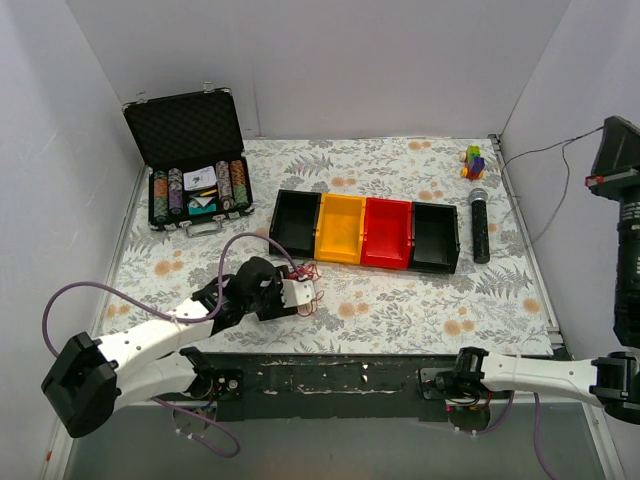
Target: Untangle the cables
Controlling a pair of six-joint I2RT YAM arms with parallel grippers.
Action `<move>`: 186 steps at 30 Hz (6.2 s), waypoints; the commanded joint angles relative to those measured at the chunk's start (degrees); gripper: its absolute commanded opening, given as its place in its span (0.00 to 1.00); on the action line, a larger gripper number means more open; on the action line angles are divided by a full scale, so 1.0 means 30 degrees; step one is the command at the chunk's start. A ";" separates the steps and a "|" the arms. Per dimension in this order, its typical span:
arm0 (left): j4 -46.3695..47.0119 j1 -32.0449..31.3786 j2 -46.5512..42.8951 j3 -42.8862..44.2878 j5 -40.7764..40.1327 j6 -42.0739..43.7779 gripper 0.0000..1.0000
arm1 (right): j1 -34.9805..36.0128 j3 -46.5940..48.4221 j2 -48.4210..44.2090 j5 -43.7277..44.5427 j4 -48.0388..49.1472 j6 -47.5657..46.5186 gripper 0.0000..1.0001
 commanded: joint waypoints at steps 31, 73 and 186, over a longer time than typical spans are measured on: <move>-0.5548 0.0085 -0.4235 0.4871 0.4631 -0.3192 0.92 | -0.1955 0.1919 0.7831 -0.2862 0.4860 -0.5822 0.01; -0.5313 0.0085 -0.4704 0.3640 0.4396 -0.2958 0.92 | -0.9664 0.1771 0.7830 -0.5763 0.2714 -0.0657 0.01; -0.5518 0.0729 -0.5436 0.3992 0.4689 -0.2958 0.92 | -1.7165 -0.9833 1.1932 -1.2972 -1.0171 1.8236 0.49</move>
